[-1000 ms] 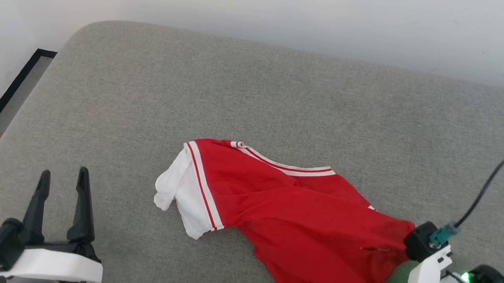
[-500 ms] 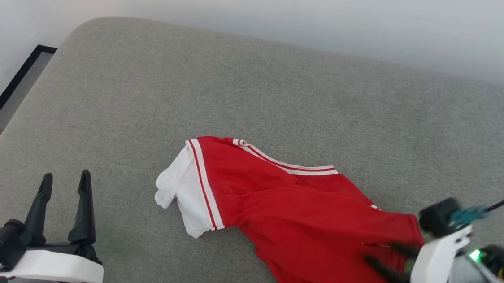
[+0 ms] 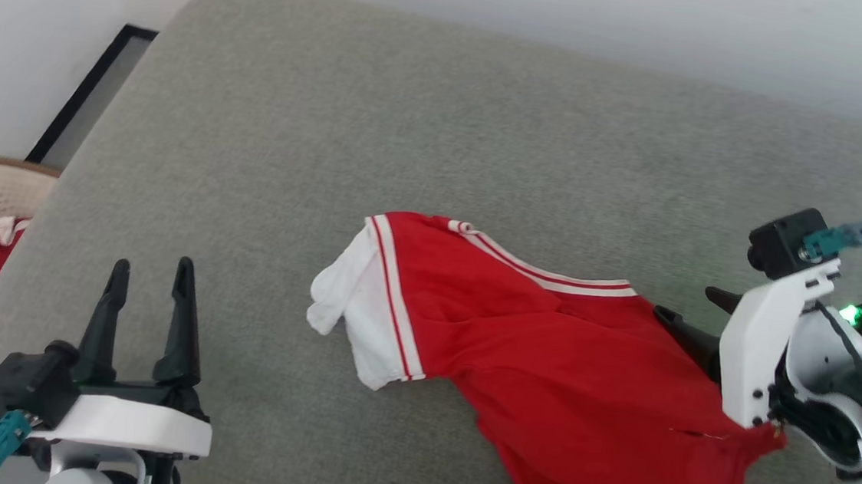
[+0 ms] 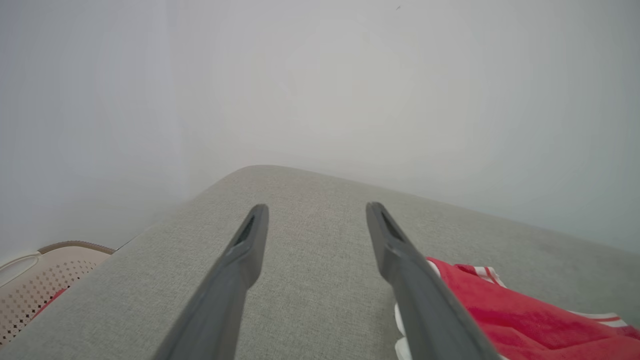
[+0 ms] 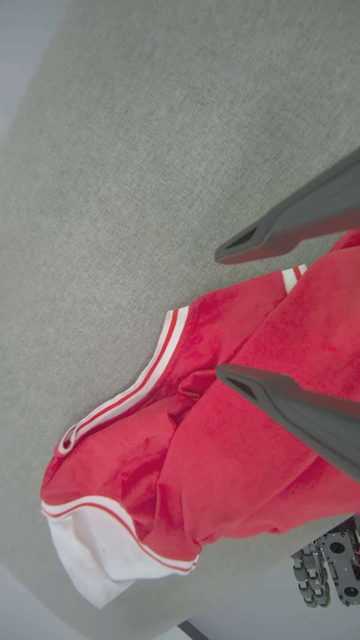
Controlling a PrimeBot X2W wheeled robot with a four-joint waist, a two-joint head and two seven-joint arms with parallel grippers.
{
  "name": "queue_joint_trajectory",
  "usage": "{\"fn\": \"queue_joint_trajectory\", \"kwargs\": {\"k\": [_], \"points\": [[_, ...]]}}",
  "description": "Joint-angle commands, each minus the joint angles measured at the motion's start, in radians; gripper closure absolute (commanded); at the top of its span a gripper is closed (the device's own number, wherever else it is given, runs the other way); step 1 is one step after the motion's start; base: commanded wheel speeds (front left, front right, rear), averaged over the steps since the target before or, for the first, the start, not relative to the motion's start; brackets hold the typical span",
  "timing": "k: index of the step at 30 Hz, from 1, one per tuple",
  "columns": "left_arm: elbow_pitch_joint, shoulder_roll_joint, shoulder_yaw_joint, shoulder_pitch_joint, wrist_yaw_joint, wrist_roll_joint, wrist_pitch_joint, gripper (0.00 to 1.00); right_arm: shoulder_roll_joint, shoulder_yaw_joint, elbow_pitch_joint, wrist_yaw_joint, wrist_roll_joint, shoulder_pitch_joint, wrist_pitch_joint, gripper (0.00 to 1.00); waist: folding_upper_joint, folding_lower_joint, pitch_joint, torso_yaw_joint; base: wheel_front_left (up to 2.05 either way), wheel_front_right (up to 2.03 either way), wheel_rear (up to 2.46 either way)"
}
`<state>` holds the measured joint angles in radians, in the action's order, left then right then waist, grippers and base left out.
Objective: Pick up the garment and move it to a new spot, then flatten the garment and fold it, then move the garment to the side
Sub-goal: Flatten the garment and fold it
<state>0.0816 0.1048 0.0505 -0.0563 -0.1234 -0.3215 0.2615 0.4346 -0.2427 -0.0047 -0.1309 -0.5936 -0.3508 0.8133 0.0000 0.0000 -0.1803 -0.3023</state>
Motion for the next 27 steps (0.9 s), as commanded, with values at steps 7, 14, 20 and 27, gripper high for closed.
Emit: {"fn": "queue_joint_trajectory", "kwargs": {"k": [7,14,20,27], "points": [[0.014,-0.012,-0.023,-0.038,-0.007,-0.013,0.005,0.0,0.025,-0.092,0.178,0.0,-0.037,-0.105,0.028,0.0,0.0,0.0,-0.049,-0.069,0.0,0.0,0.0],[0.02,-0.023,-0.021,-0.053,-0.007,-0.02,0.005,0.0,0.048,-0.222,0.337,0.0,-0.083,-0.16,0.066,0.28,0.0,0.0,-0.071,-0.098,0.0,0.0,0.0],[0.022,-0.027,-0.018,-0.058,-0.007,-0.027,0.005,0.0,0.085,-0.26,0.427,0.002,-0.103,-0.223,-0.03,1.0,0.0,0.0,-0.075,-0.098,0.0,0.0,0.0],[0.024,-0.015,-0.019,-0.045,-0.008,-0.026,0.005,0.0,0.166,-0.2,0.519,0.001,-0.091,-0.296,-0.151,1.0,0.0,0.0,-0.05,-0.075,0.0,0.0,0.0]]}}
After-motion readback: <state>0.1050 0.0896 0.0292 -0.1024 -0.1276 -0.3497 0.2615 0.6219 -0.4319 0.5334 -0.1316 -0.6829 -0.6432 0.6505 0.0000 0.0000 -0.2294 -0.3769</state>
